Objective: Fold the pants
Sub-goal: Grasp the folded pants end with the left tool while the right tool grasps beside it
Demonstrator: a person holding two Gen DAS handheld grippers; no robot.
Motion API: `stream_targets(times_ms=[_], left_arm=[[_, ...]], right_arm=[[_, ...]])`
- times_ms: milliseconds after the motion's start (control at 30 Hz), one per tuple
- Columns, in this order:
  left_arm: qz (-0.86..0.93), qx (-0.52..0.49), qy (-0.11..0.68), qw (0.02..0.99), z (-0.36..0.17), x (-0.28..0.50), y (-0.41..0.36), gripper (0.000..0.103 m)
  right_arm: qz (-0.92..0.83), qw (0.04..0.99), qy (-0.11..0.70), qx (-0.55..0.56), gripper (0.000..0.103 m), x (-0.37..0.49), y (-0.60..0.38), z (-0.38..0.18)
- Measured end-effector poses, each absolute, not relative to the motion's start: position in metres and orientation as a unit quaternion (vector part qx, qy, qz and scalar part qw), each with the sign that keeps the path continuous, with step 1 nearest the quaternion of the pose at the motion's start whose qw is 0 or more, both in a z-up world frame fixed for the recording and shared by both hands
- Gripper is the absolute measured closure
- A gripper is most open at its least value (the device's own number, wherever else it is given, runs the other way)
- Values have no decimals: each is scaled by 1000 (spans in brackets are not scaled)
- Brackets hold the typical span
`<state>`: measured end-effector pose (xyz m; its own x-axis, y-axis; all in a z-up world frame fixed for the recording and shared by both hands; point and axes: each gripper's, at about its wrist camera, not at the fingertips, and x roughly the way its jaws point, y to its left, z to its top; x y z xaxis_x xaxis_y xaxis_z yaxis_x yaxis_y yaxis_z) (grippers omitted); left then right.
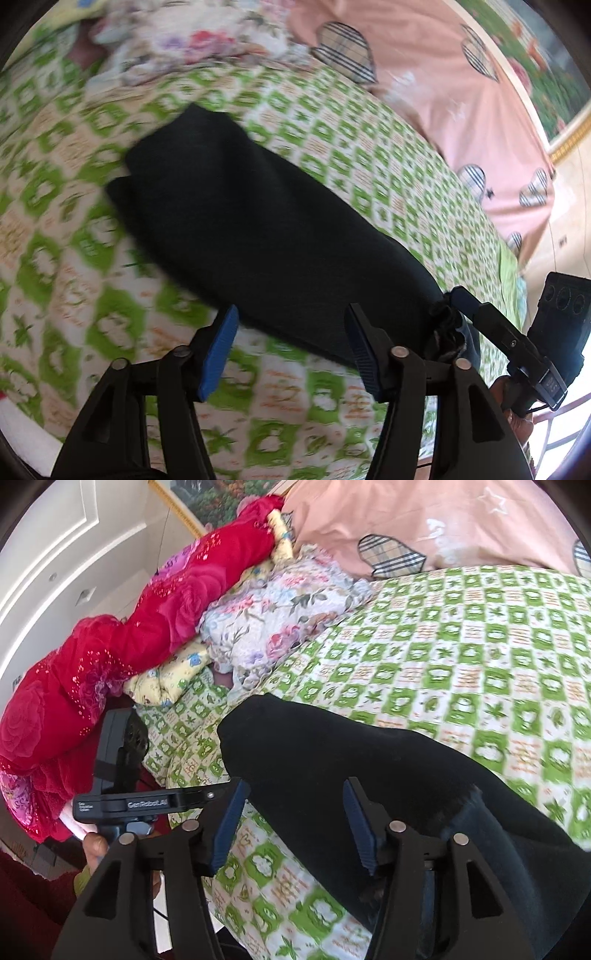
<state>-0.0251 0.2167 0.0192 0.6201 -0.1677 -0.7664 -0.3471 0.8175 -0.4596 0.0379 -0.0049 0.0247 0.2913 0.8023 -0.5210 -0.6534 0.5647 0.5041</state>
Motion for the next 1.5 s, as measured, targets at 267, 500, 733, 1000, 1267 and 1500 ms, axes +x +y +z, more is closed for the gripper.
stream_targets(times_ms=[267, 500, 733, 1000, 1267, 1500], left_arm=[[100, -353, 425, 827, 10, -37, 260, 34], [126, -369, 430, 815, 2, -33, 279, 34], [166, -385, 433, 798, -7, -19, 296, 34], [177, -411, 422, 788, -13, -15, 307, 33], [188, -409, 422, 787, -15, -9, 309, 32], [215, -377, 423, 796, -14, 2, 309, 55]], right_arm=[[474, 785, 391, 83, 45, 62, 29, 32], [495, 769, 398, 62, 43, 86, 63, 33], [496, 759, 421, 15, 42, 121, 110, 28], [535, 708, 459, -41, 42, 159, 170, 17], [574, 649, 489, -93, 42, 179, 218, -6], [589, 632, 491, -114, 57, 175, 242, -20]])
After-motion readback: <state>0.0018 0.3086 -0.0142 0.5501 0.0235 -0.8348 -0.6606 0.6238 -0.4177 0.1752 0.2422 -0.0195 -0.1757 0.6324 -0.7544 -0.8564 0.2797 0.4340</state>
